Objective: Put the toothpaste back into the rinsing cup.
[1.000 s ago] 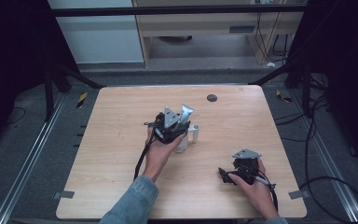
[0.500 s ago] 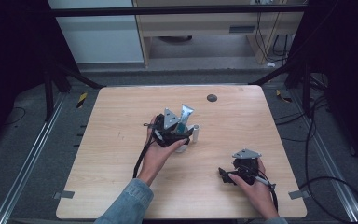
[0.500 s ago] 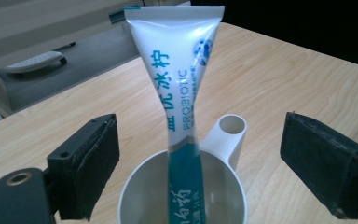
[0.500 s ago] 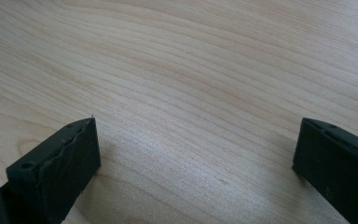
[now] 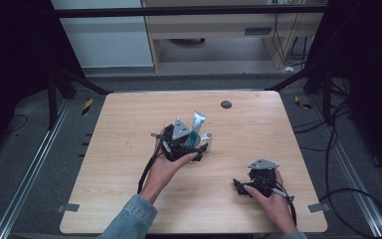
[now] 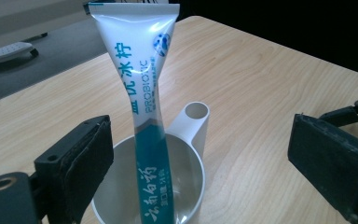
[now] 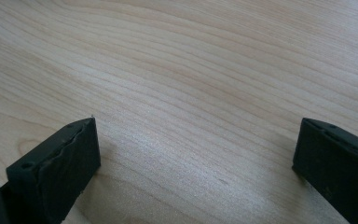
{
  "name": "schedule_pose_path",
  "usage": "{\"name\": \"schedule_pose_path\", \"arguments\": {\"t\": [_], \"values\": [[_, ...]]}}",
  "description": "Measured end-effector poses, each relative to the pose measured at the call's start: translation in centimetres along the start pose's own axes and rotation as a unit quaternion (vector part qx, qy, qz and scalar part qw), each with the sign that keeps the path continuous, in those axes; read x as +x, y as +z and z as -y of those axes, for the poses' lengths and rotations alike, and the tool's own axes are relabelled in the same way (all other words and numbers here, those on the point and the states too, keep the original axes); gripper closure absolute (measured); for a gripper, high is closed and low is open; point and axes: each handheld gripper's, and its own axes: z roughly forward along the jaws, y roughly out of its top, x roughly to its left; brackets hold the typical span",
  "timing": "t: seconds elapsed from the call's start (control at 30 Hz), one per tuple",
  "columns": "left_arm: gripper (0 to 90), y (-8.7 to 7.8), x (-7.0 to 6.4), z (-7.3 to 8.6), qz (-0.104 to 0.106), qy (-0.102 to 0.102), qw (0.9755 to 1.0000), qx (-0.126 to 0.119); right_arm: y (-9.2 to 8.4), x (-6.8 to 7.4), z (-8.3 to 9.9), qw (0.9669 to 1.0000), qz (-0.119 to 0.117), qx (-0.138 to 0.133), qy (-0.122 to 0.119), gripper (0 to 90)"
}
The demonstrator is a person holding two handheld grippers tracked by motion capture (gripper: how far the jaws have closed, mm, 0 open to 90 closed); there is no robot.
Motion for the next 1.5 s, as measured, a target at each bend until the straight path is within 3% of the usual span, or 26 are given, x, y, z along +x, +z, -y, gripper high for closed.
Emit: {"name": "schedule_pose_path", "arguments": {"t": [0.23,0.6,1.0,1.5], "values": [[5.8,-1.4,0.1,0.0,0.003,0.003,1.0,0.005,0.0,0.0,0.0,1.0,-0.001,0.0,0.0,0.7],[5.5,-3.8,1.8,1.3,-0.01,-0.009,0.9999,0.009,-0.1,0.0,0.0,1.0,-0.002,0.0,-0.001,0.6],[5.1,-5.7,3.6,4.5,-0.022,-0.029,0.9992,0.018,-0.1,0.0,0.0,1.0,-0.002,0.0,-0.001,0.7],[5.3,-6.1,5.7,8.2,-0.041,-0.052,0.9965,0.05,-0.1,0.0,0.0,1.0,-0.002,0.0,0.0,0.7]]}}
